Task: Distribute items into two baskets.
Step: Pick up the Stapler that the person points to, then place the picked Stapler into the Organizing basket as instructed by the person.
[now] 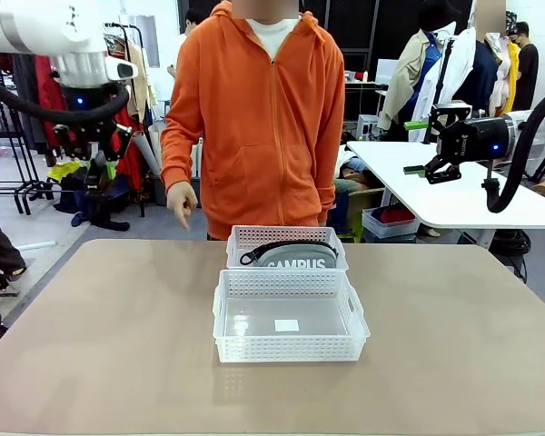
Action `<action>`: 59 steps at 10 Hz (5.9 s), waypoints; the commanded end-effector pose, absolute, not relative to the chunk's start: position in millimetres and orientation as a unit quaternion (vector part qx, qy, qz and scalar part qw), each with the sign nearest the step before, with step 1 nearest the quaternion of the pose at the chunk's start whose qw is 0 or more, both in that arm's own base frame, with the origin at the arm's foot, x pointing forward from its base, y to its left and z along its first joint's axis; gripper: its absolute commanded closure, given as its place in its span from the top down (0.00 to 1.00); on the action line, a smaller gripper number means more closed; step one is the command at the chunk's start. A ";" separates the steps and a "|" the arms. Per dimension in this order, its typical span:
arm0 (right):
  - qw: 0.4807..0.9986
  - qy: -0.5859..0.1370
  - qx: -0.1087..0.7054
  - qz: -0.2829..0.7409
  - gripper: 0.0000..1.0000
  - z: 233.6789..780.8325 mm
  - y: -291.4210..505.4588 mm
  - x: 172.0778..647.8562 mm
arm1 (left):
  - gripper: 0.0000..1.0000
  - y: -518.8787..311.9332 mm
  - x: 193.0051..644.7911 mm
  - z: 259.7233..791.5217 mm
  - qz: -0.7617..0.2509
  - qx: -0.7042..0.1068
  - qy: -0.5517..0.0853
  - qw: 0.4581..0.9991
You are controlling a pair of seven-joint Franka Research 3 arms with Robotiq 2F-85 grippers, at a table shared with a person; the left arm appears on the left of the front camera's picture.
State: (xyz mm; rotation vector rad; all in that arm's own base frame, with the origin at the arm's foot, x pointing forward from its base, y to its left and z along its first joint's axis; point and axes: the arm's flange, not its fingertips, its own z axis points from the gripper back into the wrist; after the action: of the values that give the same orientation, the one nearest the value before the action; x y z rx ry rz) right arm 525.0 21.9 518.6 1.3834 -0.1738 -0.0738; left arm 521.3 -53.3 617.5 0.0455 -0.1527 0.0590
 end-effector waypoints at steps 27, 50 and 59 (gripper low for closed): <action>0.759 -0.084 0.645 -0.036 1.00 521.7 21.9 524.9 | 0.00 -52.0 520.6 635.5 0.032 0.019 -0.093 0.995; 0.759 -0.084 0.645 -0.036 1.00 521.7 21.9 524.9 | 0.00 -208.2 472.8 687.6 -0.608 0.045 -0.172 0.774; 0.759 -0.084 0.645 -0.036 1.00 521.7 21.9 524.9 | 0.00 -307.3 434.5 646.2 -0.691 -0.071 -0.165 0.700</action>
State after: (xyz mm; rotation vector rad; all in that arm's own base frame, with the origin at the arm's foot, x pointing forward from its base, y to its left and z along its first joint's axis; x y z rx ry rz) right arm 525.0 21.7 518.5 1.3836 -0.1736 -0.0742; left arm 434.3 -311.2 651.1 -0.1316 -0.3572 -1.4833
